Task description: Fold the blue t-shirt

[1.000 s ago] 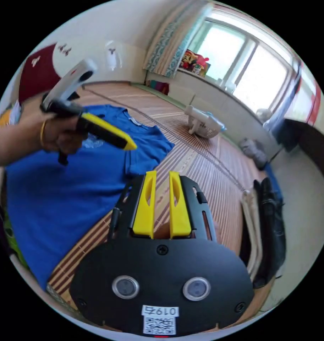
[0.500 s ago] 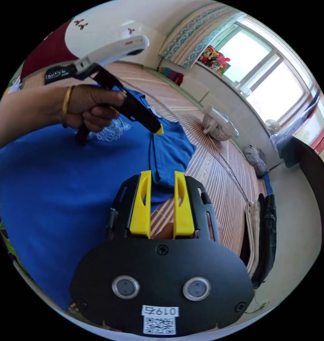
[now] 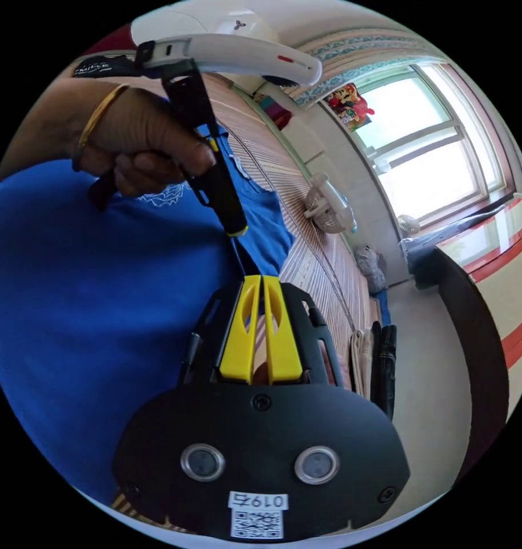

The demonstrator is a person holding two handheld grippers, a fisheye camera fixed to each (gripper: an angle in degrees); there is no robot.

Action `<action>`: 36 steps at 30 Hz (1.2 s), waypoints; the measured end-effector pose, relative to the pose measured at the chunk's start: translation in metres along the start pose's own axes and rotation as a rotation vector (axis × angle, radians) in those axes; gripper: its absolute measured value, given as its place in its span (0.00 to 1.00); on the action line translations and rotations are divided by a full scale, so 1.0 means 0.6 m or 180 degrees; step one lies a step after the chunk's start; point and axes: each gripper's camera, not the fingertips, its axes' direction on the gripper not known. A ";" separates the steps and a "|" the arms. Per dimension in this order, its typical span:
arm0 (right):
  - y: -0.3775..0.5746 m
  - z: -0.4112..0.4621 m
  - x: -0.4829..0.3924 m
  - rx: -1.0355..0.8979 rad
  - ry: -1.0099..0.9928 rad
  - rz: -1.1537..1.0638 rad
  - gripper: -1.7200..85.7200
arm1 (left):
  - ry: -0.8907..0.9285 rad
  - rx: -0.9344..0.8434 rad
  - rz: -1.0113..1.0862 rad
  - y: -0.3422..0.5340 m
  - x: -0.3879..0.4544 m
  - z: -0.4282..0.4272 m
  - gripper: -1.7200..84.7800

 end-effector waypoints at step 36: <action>-0.027 -0.121 0.142 -0.0015 -0.0142 0.0004 0.12 | -0.0033 -0.0155 -0.0250 -0.022 0.016 0.106 0.03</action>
